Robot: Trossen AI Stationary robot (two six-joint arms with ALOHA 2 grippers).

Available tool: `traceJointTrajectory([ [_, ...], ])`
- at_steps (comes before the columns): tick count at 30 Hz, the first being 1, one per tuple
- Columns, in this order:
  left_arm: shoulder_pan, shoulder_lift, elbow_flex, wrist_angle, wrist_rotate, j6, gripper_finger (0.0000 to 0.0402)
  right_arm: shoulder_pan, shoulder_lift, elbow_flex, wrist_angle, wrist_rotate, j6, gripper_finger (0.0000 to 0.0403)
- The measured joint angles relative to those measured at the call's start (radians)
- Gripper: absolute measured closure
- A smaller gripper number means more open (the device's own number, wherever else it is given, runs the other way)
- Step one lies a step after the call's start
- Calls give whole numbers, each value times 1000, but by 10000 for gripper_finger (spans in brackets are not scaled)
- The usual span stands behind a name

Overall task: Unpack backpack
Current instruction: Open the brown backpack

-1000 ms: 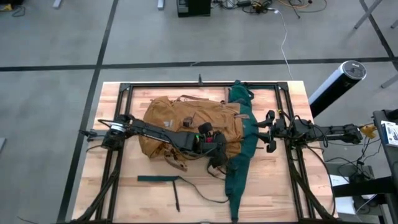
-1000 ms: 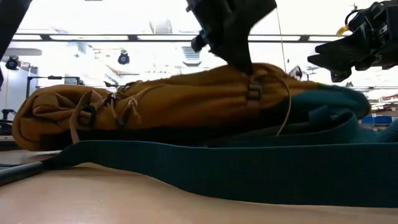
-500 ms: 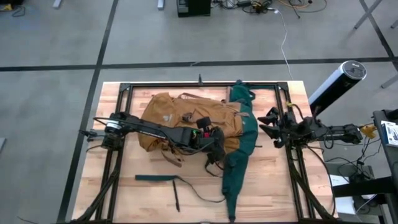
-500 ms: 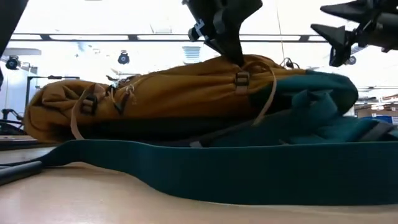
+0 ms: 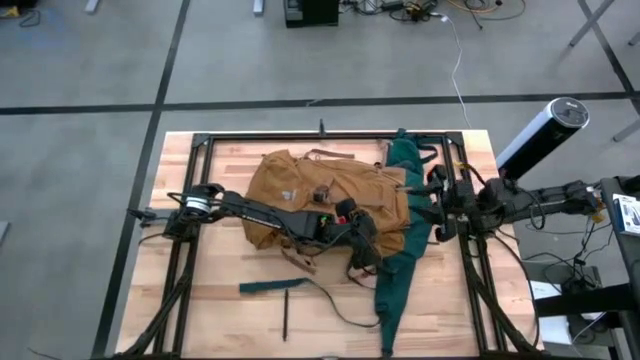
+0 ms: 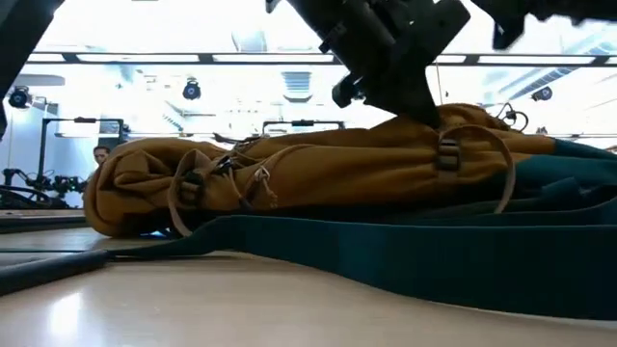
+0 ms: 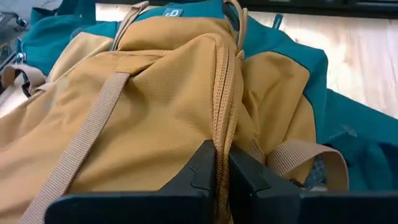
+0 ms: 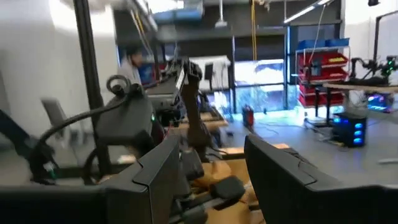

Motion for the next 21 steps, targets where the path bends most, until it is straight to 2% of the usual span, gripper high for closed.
traceJointTrajectory([
  [6,-4,-69,90,7,2,65,350,0,206,211,-128,0,-114,233],
  [8,-4,-110,122,-57,25,55,330,0,248,268,-159,-1,-146,233],
  [12,-15,-139,175,-394,71,-24,282,0,291,354,-261,0,-176,233],
  [16,-44,-197,200,-708,78,-148,240,0,316,359,-295,0,-153,233],
  [21,-94,-249,133,-936,78,-291,215,4,369,328,-297,-8,-73,233],
])
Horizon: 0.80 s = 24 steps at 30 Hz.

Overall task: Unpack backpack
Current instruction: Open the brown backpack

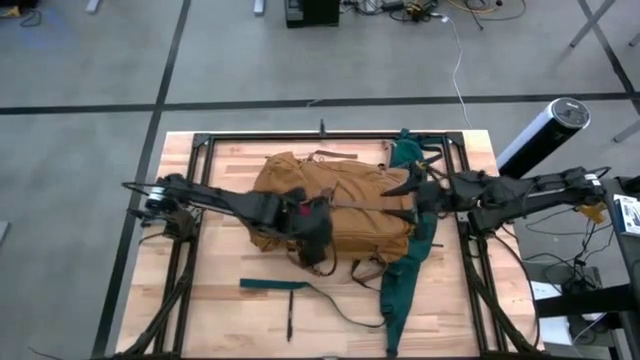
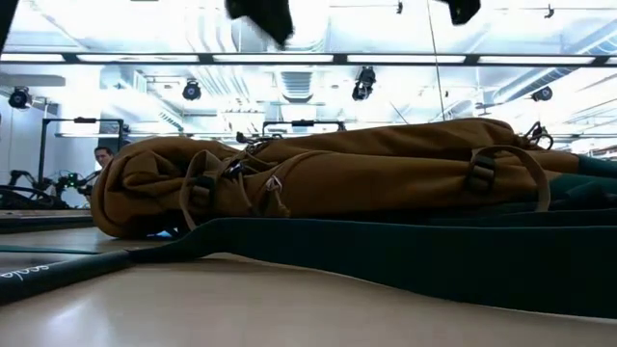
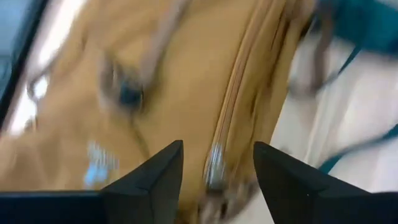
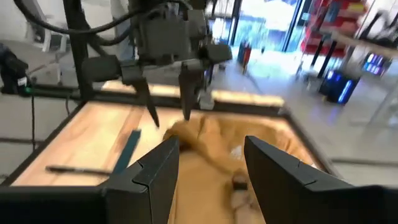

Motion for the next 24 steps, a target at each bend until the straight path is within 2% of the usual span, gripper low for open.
traceJointTrajectory([
  [6,-44,-57,-154,47,21,-77,216,17,118,-11,18,0,-1,233],
  [10,-49,-74,-291,86,97,-160,229,31,248,-5,48,0,-39,233],
  [12,-47,-135,-366,126,93,-196,239,39,327,21,50,-1,-38,233],
  [16,-48,-243,-572,336,69,-220,256,54,495,116,54,-1,-50,233],
  [20,-48,-342,-791,659,25,-228,274,63,662,240,55,-3,-88,233],
  [24,-48,-352,-988,908,4,-250,285,65,822,378,42,-2,-104,233],
])
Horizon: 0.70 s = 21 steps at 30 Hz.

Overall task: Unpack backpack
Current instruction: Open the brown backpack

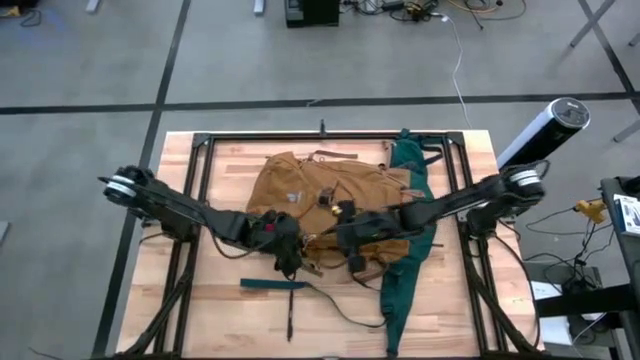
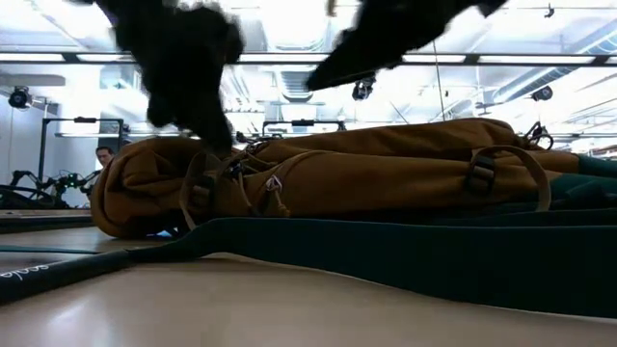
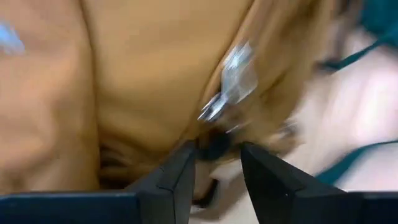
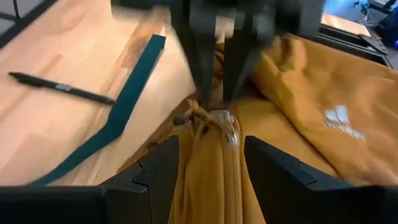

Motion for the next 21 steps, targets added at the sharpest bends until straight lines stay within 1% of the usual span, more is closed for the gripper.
traceJointTrajectory([
  [5,-2,5,-169,262,-16,-74,285,0,170,174,-82,19,-34,233],
  [10,-7,7,-269,434,-20,-70,285,2,295,286,-203,96,-67,233],
  [12,-7,8,-292,479,-22,-53,285,2,321,304,-227,114,-75,233],
  [16,-9,9,-313,519,-31,-14,285,2,355,323,-214,121,-75,233],
  [21,-8,11,-314,524,-36,28,285,2,396,337,-215,196,-71,235],
])
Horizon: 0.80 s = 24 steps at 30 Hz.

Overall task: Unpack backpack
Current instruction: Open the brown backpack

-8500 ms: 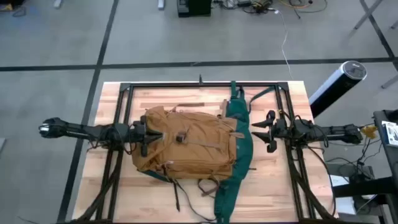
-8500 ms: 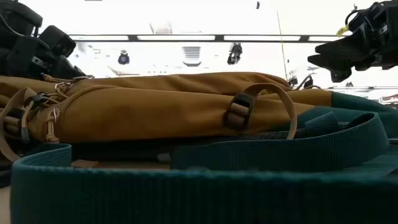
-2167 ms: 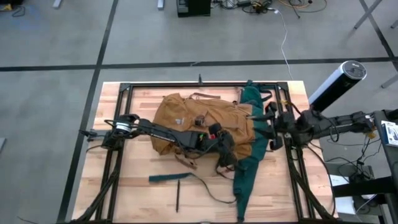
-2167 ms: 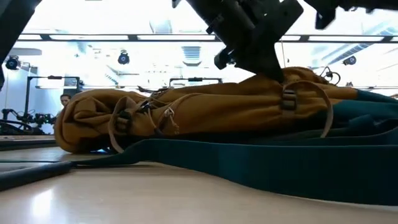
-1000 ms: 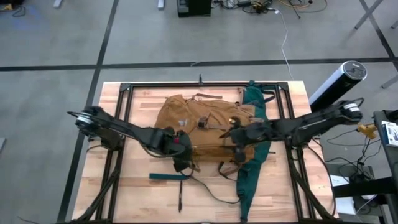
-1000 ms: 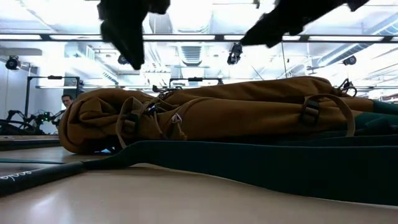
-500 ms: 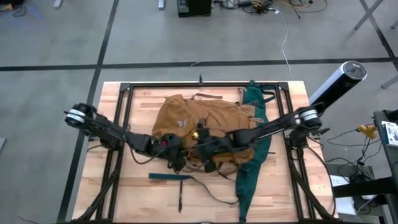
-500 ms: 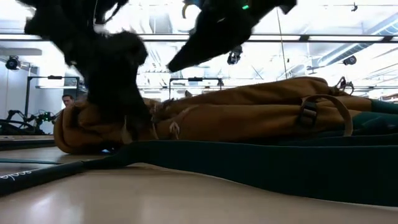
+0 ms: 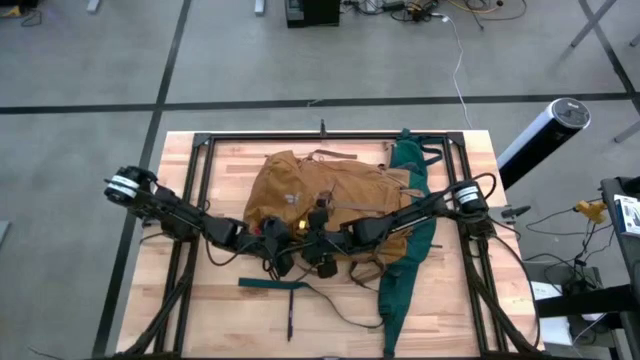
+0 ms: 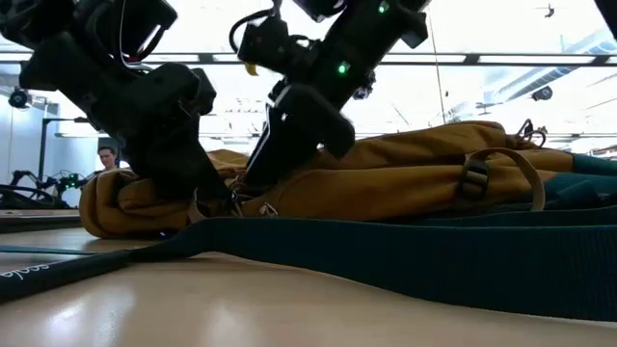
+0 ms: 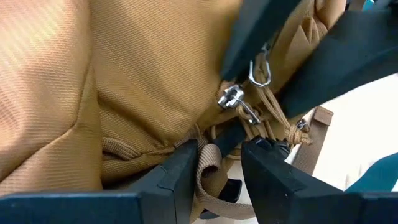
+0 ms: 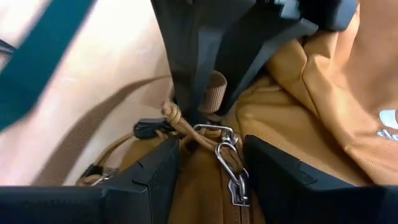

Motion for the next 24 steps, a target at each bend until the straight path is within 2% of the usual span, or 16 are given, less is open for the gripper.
traceJointTrajectory([
  [4,0,1,-1,0,-4,24,285,2,4,0,-2,43,47,263],
  [10,0,1,-2,-3,-6,49,285,2,-43,0,-8,48,109,372],
  [12,-1,1,-2,-6,-17,53,285,-1,-57,0,-17,46,114,394],
  [18,-1,1,-2,-24,-48,55,285,-3,-91,13,-119,46,136,402],
  [24,-1,2,-3,-27,-75,49,285,-3,-109,15,-126,15,156,401],
])
